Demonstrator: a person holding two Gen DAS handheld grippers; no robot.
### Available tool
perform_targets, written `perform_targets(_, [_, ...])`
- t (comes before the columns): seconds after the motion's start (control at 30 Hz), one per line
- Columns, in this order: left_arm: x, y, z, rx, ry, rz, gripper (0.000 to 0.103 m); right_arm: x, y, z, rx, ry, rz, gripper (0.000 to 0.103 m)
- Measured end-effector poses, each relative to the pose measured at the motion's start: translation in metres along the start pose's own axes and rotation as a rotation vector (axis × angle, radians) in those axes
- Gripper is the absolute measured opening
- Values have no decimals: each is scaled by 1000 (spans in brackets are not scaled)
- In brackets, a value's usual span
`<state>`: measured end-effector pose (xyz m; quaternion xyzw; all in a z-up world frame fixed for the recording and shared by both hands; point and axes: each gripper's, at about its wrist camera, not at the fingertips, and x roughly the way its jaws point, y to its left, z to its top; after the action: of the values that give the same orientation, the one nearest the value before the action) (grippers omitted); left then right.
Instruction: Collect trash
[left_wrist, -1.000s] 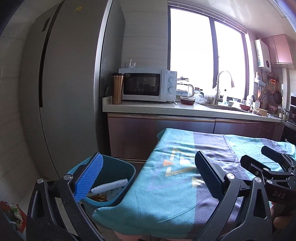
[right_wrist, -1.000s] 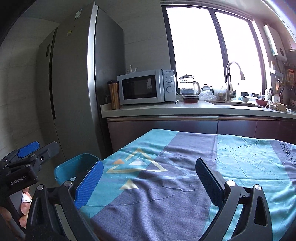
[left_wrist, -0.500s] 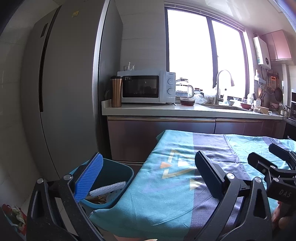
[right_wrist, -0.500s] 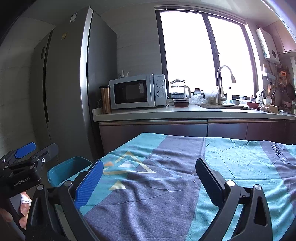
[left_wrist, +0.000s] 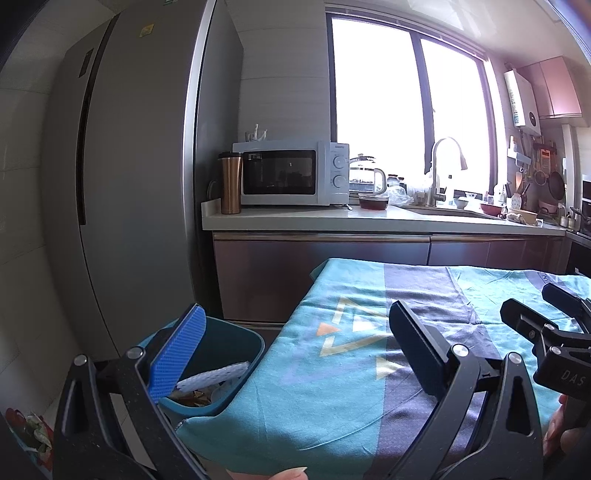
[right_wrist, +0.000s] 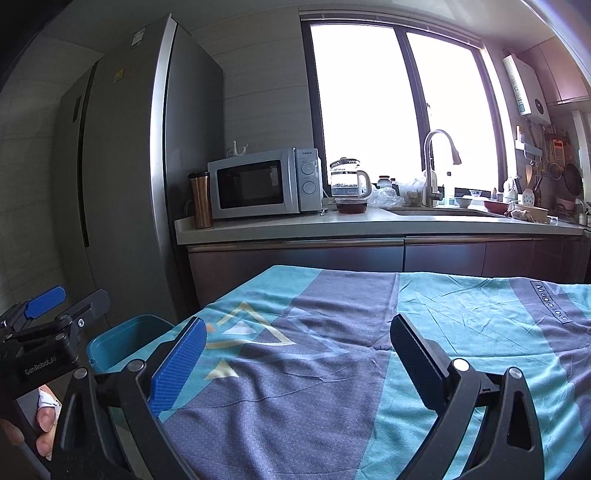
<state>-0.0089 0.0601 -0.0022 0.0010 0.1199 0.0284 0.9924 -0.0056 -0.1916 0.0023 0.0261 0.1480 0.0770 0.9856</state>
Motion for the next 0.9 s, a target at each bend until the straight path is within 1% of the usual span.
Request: perform_targets(0.9, [1,-3,-2,-1,-1,5,98,4,-9,3,6,2,-5,96])
